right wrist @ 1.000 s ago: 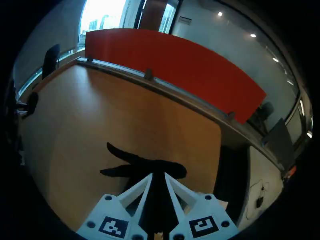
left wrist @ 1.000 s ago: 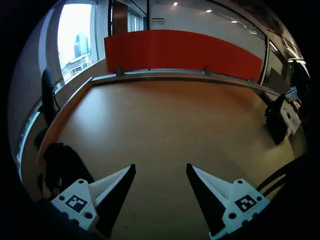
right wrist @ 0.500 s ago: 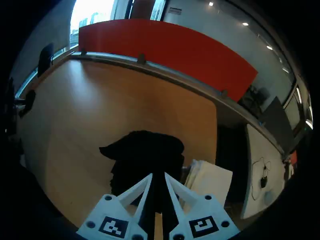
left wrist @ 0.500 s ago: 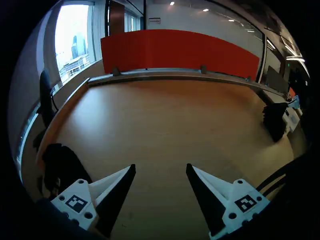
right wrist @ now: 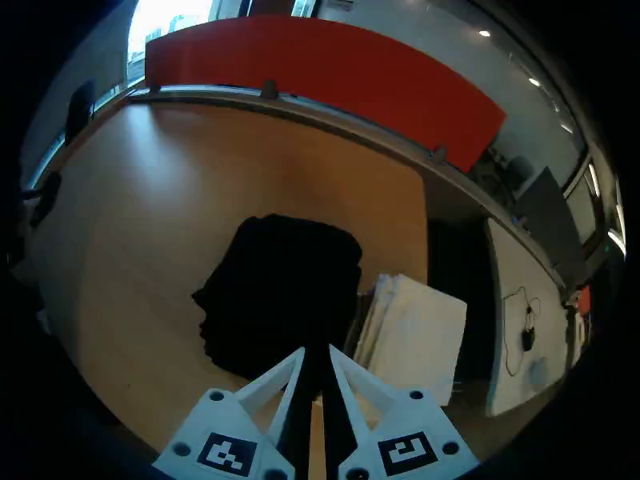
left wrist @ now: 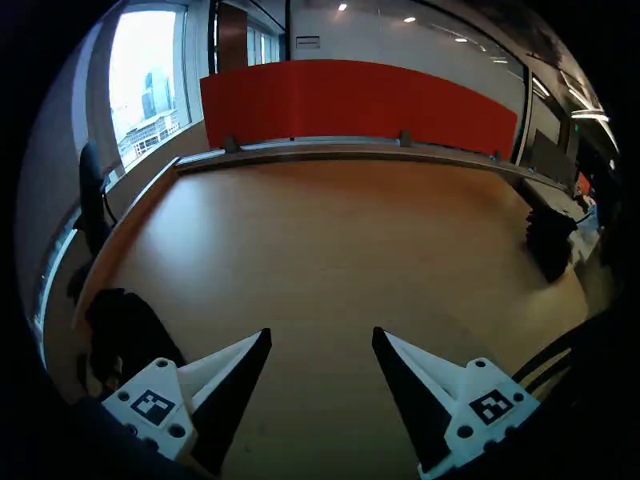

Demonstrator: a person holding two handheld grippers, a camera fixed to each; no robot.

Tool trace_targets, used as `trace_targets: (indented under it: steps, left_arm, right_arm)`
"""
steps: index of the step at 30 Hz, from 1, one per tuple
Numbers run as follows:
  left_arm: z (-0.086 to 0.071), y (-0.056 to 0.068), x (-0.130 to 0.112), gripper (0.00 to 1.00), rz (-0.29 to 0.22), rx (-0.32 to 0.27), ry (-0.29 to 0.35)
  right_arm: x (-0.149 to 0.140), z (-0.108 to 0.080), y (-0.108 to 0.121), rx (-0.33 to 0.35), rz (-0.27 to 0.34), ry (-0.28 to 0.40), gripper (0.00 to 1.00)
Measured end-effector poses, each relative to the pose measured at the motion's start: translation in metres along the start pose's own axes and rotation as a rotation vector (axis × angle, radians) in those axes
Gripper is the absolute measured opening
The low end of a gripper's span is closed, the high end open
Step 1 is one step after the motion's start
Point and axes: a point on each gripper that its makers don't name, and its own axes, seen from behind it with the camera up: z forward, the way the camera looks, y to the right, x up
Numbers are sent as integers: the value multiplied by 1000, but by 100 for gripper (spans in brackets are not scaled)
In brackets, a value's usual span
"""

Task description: Fold towel

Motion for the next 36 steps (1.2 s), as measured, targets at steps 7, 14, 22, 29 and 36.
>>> trace_targets:
  steps: [7, 14, 22, 29, 36]
  left_arm:
    - [-2, -3, -1, 94, 8, 8, -4]
    - [-3, -3, -2, 94, 8, 11, -8]
    - [-3, -1, -5, 94, 14, 12, -16]
    - [-4, -2, -10, 94, 13, 16, -25]
    - [-5, -2, -12, 94, 14, 21, -29]
  right_arm:
    - [-20, 8, 2, -2, 31, -28, 6]
    - [-36, 12, 5, -10, 38, -61, 6]
    - [-52, 18, 9, -15, 59, -104, 6]
    - [-61, 22, 15, -30, 65, -132, 6]
    - [-62, 27, 14, -29, 61, -144, 6]
